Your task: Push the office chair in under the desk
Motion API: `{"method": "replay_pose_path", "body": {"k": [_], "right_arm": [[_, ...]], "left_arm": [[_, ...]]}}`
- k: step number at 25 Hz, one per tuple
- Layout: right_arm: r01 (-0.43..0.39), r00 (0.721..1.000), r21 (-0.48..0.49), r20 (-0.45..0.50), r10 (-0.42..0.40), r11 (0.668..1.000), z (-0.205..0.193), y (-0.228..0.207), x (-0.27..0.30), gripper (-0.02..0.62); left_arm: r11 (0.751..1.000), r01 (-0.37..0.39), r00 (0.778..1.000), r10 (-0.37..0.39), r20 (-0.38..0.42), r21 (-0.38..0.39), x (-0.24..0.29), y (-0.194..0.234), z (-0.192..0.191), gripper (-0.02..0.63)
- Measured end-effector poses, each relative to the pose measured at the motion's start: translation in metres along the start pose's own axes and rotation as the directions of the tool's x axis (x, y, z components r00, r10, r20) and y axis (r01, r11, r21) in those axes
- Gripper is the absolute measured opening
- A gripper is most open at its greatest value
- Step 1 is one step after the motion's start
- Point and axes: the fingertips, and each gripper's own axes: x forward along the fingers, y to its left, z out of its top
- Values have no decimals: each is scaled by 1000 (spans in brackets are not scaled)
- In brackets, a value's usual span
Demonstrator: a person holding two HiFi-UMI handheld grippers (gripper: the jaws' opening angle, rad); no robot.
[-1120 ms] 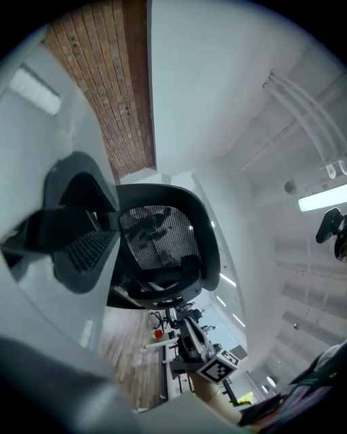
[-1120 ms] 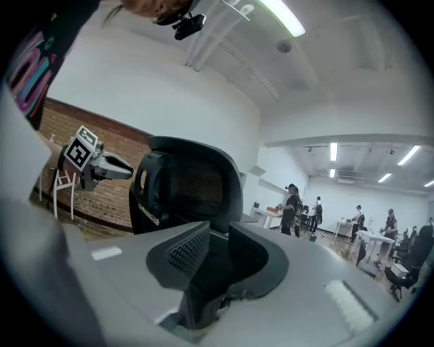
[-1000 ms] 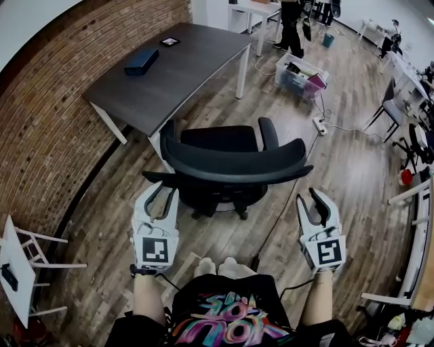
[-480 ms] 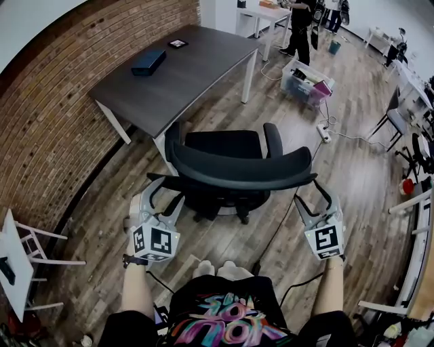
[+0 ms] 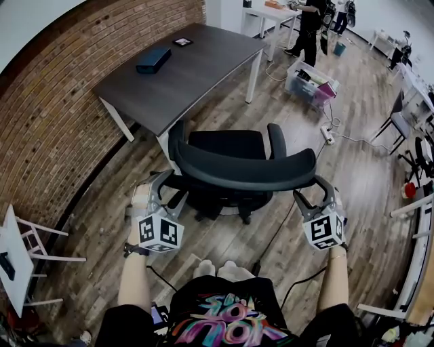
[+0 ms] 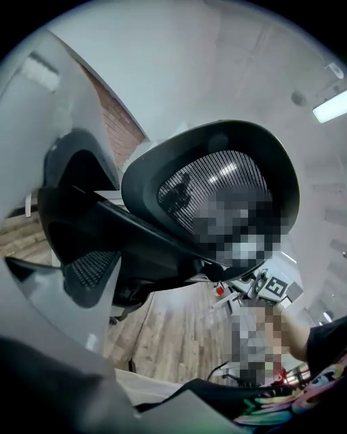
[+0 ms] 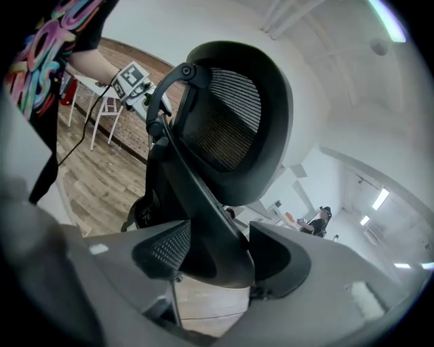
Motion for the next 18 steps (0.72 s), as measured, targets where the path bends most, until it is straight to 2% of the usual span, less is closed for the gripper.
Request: {"method": "replay_pose_path", "body": {"k": [7, 18], "right_arm": [[44, 999, -80, -10, -45, 996, -3, -6, 8, 259], [72, 997, -76, -12, -73, 995, -6, -12, 13, 258]], "left_arm": [[999, -5, 1000, 6, -23, 45, 11, 6, -2, 259], [1000, -5, 1000, 6, -11, 20, 16, 6, -1, 265]]}}
